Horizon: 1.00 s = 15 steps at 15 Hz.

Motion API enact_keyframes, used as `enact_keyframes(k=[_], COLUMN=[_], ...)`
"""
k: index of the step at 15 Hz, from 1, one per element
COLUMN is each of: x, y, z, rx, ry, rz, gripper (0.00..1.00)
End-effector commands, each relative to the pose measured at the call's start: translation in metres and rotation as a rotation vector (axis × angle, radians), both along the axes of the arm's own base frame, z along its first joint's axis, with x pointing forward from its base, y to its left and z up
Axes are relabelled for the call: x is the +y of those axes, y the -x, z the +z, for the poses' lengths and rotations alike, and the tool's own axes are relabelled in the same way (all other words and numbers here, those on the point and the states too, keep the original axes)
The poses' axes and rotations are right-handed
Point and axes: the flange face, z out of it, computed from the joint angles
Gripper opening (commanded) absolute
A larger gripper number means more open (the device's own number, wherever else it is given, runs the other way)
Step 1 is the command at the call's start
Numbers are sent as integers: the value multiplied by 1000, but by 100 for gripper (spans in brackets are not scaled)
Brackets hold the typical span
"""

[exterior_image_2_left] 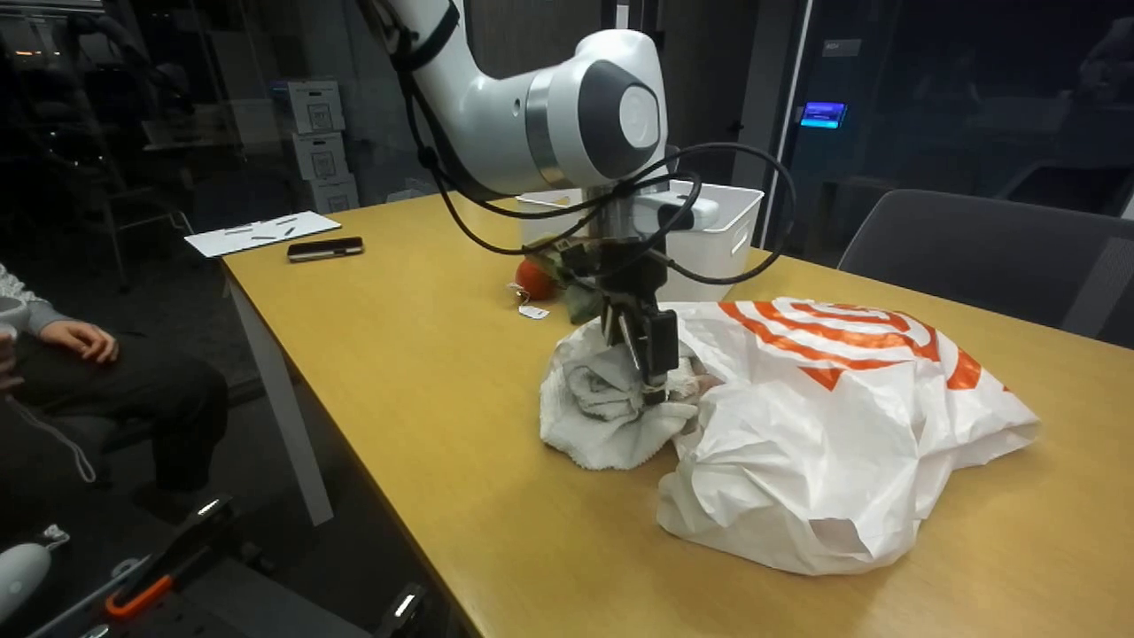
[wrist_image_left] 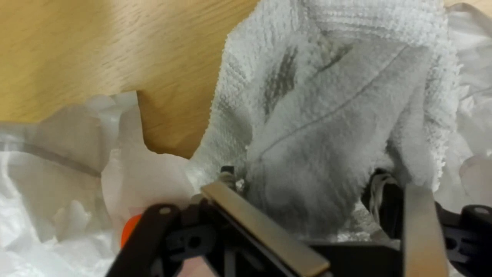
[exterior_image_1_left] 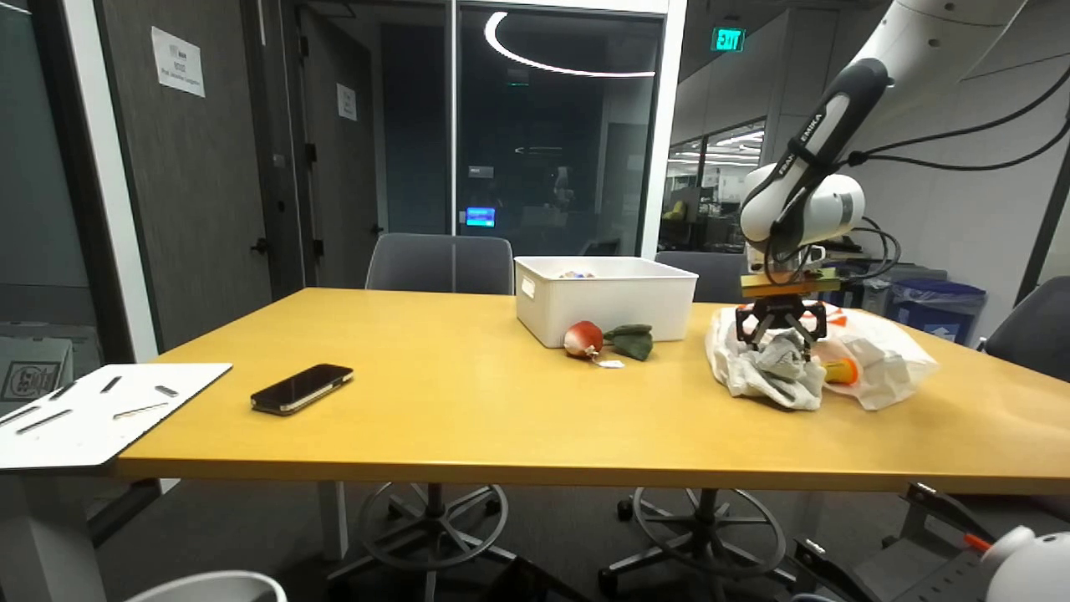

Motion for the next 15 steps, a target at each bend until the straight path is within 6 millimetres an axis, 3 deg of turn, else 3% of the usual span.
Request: enact_keyframes(k=[1, 5, 7, 11, 15], x=[39, 82, 101, 126, 122], y=[12, 22, 18, -8, -28], z=[43, 82, 87, 61, 23], rx=[-43, -48, -72, -139, -132], ry=[-19, -3, -29, -73, -13], rz=[41, 100, 158, 268, 325], gripper=[100, 100, 100, 100, 100])
